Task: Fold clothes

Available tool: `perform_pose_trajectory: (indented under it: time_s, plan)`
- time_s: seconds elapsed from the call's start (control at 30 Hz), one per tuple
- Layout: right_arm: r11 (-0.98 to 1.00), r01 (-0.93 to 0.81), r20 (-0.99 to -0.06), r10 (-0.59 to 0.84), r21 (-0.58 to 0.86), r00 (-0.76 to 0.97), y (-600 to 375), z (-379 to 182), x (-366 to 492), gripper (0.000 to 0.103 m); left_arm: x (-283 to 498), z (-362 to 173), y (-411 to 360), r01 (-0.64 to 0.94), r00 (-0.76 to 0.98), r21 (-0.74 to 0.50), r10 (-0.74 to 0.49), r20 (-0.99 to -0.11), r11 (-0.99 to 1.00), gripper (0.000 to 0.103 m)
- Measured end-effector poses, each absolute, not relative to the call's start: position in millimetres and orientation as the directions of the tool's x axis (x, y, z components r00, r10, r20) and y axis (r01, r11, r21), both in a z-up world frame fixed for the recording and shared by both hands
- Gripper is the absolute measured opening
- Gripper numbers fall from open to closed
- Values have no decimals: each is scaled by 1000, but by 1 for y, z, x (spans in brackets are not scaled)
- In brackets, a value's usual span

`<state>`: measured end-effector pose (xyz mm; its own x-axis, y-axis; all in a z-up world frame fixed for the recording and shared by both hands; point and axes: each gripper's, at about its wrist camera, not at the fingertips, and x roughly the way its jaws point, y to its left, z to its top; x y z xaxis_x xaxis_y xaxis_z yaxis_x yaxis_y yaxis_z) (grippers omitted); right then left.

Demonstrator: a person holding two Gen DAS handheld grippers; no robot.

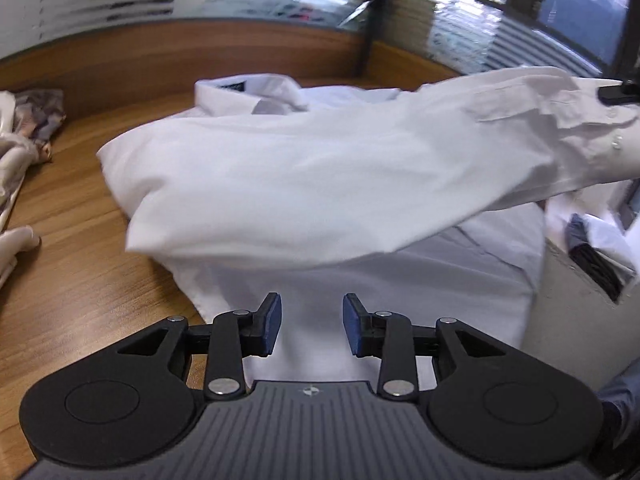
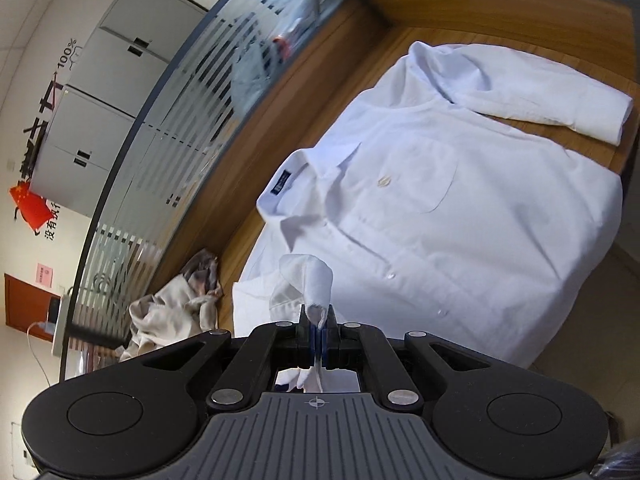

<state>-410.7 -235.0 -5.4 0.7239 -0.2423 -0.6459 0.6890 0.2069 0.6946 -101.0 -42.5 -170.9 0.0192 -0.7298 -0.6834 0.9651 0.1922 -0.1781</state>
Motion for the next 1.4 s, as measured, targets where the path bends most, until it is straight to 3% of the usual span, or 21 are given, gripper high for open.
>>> perform_pose_trajectory:
  time_s: [0.3,0.67,0.9,1.1,1.4]
  plan:
    - [210,669,-629,-229,713,743,-321,-13,-409,5,-78,-180,-57,865,243,-147,-657,-713,479,37]
    - [198,735,-686,-268,648,677,-409,-31,-394,5,-75,-181,-45,746,376,-165,-612,-696,646,5]
    - [236,770,-712,-295,592,638,-455,-40,-373,5,-73,-183,-45,722,388,-181,-608,-693,667,2]
    - [310,831,-790,-282,461,544,-487,-56,-350,5,-70,-182,-44,723,364,-204,-616,-699,659,2]
    - [461,833,-892,-167,306,420,-526,-124,-323,6,-73,-180,-49,688,380,-198,-580,-721,698,2]
